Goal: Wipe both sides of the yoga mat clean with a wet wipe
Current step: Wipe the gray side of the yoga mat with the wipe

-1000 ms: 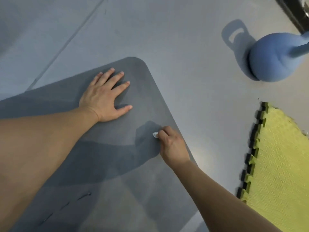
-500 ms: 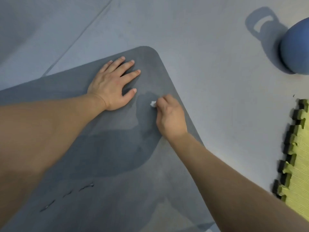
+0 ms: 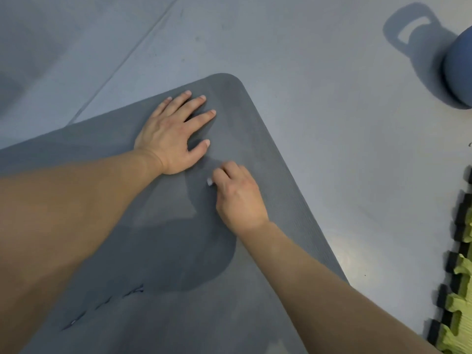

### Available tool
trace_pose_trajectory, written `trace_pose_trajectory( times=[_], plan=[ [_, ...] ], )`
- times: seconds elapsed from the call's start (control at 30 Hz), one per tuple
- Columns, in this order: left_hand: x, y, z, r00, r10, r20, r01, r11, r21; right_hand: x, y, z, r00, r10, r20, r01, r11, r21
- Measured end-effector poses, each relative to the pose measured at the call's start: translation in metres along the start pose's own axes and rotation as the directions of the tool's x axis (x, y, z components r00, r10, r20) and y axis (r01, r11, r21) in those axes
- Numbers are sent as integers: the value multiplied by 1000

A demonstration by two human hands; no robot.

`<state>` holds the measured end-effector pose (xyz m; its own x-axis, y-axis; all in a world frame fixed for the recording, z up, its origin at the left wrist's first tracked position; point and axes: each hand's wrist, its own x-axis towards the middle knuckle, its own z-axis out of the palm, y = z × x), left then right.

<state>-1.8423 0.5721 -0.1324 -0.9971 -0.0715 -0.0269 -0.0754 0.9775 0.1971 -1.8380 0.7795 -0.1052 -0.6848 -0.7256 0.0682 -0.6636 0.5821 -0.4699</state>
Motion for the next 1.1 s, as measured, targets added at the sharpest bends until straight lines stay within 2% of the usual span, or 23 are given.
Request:
trace_pose_trajectory(
  times=[0.13,0.3,0.4,0.6,0.73,0.97,1.1],
  plan=[
    [0,0,1,1000,0,-2,0,1000,-11,1,-3,0,999,29,-20,-30,999,-45],
    [-1,-2,1,1000,-2,2,2,1000,-19,-121,6,-24,992,31,118,-27,999,-38],
    [1,1,1,1000,-1,-1,1,1000,-23,-151,10,-30,987,43,155,-34,998,-62],
    [0,-1,-1,1000,1,-12,-2,1000,-16,-50,-7,-1,998,13,65,-11,1000,-24],
    [0,0,0,1000,9,-8,-9,1000,-25,-17,-11,4,999,17,32,-14,995,-97],
    [-1,2,-3,1000,-7,21,8,999,-36,-192,8,-39,975,79,206,-61,994,-89],
    [0,8,-7,995,-44,93,46,999,-19,-181,-1,-31,977,145,158,-136,988,-70]
  ],
)
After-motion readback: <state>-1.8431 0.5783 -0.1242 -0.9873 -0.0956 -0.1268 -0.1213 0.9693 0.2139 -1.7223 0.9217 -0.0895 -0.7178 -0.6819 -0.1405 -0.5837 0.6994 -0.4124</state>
